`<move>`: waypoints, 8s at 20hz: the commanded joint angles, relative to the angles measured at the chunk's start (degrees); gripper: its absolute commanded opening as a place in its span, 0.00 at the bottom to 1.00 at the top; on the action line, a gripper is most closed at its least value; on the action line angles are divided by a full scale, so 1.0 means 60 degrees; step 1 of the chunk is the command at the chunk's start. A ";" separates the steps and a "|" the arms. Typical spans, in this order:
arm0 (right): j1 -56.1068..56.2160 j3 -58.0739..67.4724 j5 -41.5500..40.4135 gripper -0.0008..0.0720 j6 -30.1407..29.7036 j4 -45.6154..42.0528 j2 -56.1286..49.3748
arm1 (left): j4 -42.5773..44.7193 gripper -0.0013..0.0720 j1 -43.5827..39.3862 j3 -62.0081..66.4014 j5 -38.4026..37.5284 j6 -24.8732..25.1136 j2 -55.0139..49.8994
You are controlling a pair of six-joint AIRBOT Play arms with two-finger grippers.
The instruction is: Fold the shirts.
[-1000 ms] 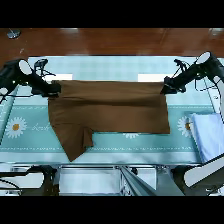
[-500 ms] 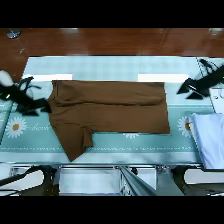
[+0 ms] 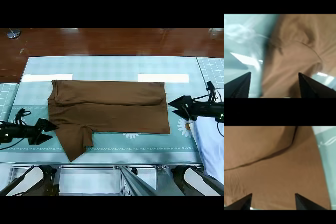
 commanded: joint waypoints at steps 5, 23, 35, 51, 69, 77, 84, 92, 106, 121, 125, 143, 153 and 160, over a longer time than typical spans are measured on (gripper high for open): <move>-0.1453 0.0149 0.0299 0.86 -0.0051 -0.0477 0.0306 | -0.1016 0.64 -0.1749 -0.0798 0.1384 0.0539 0.0098; 0.0823 -0.0769 -0.0240 0.85 0.1519 -0.1515 -0.1472 | -0.2200 0.05 -0.1752 -0.0809 0.1198 0.1453 0.0102; 0.1271 0.2790 0.0969 0.05 0.1632 -0.2342 -0.2255 | -0.1723 0.04 -0.1067 0.1767 -0.0237 0.1432 0.0022; 0.2364 0.7257 -0.0572 0.05 0.2849 -0.1876 -0.6127 | -0.1716 0.04 -0.3206 0.9697 0.0601 -0.1308 -0.6444; 0.1450 0.7497 0.1570 0.86 0.1792 -0.1665 -0.7522 | 0.2000 0.97 -0.2816 0.4688 0.2754 -0.2011 -0.0601; 0.2353 0.7894 0.1727 0.05 0.1366 -0.0867 -0.7446 | 0.0594 0.06 -0.6881 0.4320 0.3264 -0.0831 -0.0874; 0.2437 0.4335 0.1013 0.05 0.1093 -0.4018 -0.2503 | 0.0561 0.04 -1.0112 0.5446 0.4834 -0.0994 -0.2881; 0.2433 0.0900 0.0823 0.05 0.1956 -0.4007 0.2532 | 0.0845 0.04 -1.2790 1.0393 0.3829 -0.2484 -0.7457; 0.2871 0.2943 0.1625 0.05 0.2171 -0.2524 0.2976 | -0.0758 0.04 -1.1271 1.2863 0.1155 -0.1778 -0.7573; 0.9340 1.0568 -0.0645 0.05 0.3136 -0.2222 -0.6721 | 0.0040 0.05 -0.4732 0.1654 0.1526 -0.0841 0.4266; 0.9803 1.3103 -0.0878 0.26 0.3592 -0.0998 -0.9435 | -0.0594 0.05 -0.4772 0.0157 0.2218 -0.1049 0.5140; 0.6601 0.0419 -0.4605 0.85 0.6608 -0.3741 0.0339 | -0.0619 0.05 -0.4830 -0.0018 0.2830 -0.0787 0.4164; 0.7067 0.0663 -0.3672 0.85 0.3082 0.1013 -0.3198 | -0.0623 0.05 -0.4830 -0.0018 0.3056 -0.0794 0.4127; 0.7002 0.4641 -0.1854 0.05 0.1464 0.1239 -0.4375 | -0.0623 0.05 -0.4830 -0.0018 0.3093 -0.0794 0.4124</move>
